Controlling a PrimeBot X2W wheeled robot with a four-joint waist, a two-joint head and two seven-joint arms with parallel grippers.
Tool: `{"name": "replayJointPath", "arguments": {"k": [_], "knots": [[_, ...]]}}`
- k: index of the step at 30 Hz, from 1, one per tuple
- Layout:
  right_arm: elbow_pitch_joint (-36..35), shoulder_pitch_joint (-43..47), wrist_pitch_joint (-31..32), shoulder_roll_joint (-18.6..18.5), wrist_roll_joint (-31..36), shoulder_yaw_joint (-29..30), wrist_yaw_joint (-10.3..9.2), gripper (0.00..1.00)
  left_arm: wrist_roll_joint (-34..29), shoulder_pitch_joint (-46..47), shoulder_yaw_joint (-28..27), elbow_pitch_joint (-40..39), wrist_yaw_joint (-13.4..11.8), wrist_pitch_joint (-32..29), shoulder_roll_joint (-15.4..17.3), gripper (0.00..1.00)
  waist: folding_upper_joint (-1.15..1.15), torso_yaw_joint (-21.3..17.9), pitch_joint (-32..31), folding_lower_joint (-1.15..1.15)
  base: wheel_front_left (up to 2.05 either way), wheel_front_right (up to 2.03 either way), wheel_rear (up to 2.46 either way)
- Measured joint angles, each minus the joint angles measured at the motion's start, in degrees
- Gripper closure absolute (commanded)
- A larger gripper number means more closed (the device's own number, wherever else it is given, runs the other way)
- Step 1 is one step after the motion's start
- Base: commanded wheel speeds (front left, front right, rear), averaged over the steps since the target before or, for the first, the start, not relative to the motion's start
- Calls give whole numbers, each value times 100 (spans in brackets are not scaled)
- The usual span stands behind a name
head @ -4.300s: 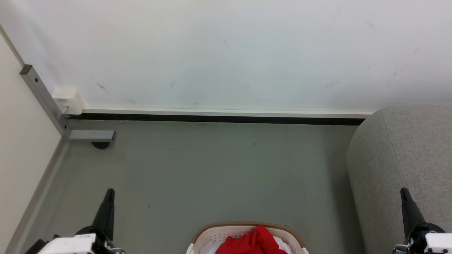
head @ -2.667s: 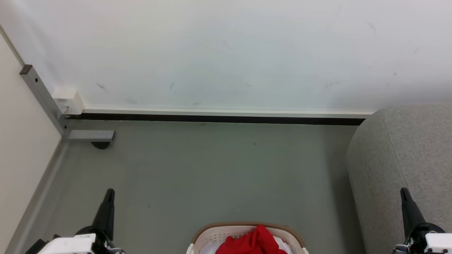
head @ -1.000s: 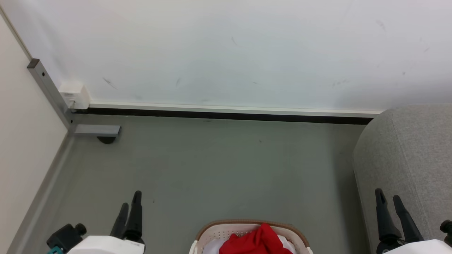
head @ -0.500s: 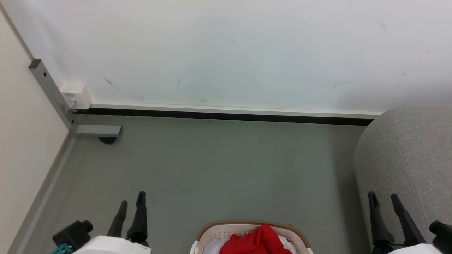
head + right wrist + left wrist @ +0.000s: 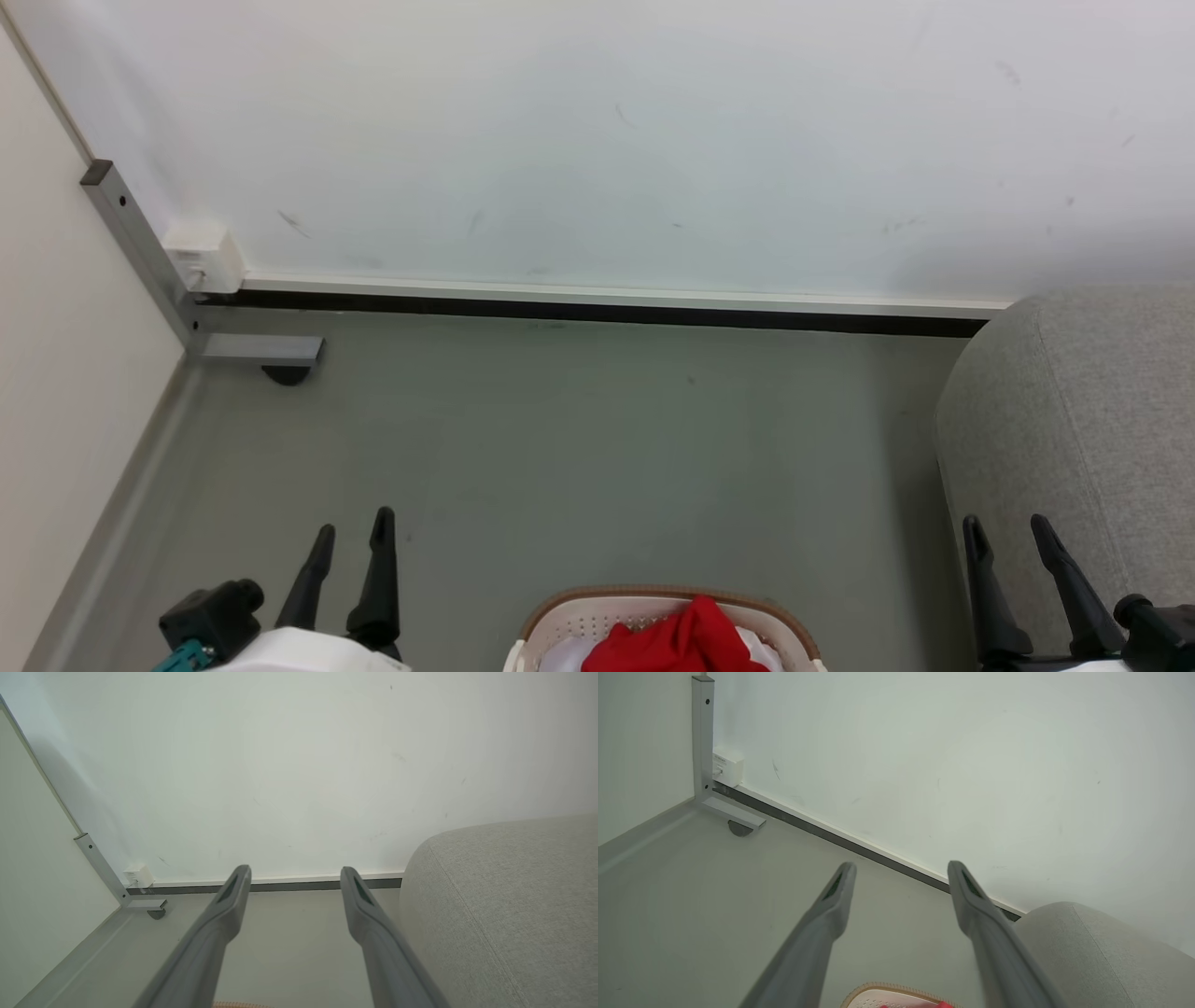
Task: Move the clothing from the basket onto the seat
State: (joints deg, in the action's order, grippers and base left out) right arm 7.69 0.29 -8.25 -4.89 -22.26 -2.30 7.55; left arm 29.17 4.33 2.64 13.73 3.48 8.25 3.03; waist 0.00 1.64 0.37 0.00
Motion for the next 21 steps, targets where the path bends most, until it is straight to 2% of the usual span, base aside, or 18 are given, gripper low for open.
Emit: {"name": "replayJointPath", "arguments": {"k": [21], "knots": [[-13, 158, -294, 118, 846, 350, 0, 0, -1145, -73, 41, -21, -101, 294, 71, 0, 0, 64, 2, 0, 0, 0, 0]]}}
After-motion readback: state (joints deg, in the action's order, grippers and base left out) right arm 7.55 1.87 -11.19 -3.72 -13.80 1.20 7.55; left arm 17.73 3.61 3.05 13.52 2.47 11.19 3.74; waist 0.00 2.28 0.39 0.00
